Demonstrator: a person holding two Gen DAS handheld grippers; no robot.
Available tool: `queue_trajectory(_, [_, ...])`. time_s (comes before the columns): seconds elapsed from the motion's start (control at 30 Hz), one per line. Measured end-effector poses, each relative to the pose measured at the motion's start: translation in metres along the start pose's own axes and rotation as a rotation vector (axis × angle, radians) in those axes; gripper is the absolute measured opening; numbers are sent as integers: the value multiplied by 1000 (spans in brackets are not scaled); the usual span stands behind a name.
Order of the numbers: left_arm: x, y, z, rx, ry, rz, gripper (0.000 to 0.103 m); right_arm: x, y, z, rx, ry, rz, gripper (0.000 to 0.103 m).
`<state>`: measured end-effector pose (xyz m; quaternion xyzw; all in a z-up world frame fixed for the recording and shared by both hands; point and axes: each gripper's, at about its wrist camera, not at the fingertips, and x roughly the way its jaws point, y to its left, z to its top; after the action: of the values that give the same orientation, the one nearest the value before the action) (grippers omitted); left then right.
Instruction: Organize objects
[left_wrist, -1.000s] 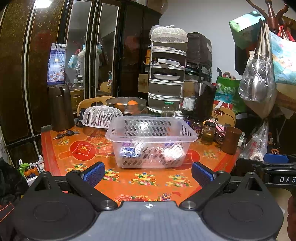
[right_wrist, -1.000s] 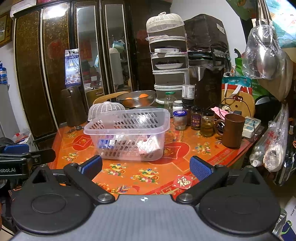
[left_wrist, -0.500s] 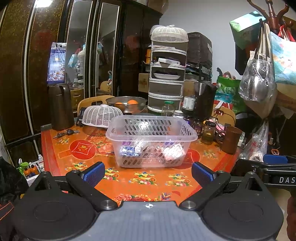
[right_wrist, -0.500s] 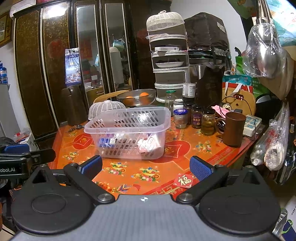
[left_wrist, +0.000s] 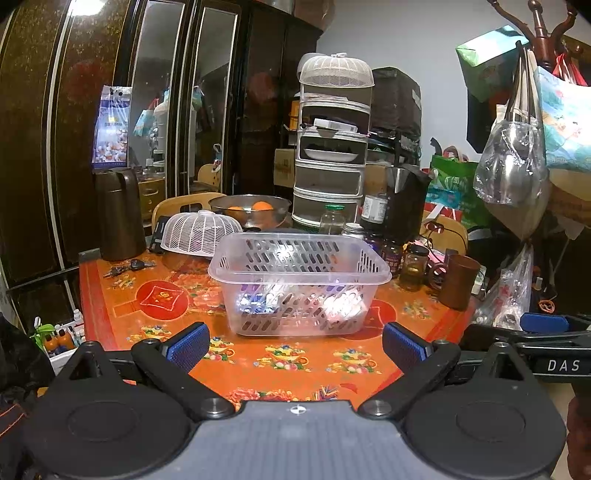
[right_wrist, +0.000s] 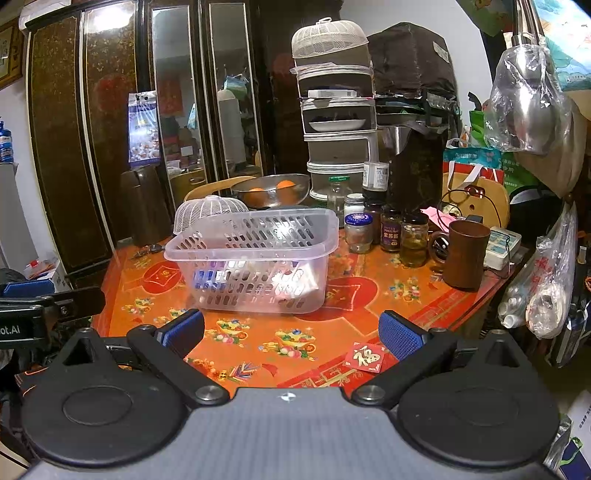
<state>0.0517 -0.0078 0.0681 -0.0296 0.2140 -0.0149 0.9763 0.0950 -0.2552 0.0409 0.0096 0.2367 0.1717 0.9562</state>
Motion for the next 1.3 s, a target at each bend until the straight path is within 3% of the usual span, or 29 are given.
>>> queue_trajectory(1.3, [4, 1, -3, -5, -18, -27, 101, 2, 0, -2, 0, 7, -1, 103])
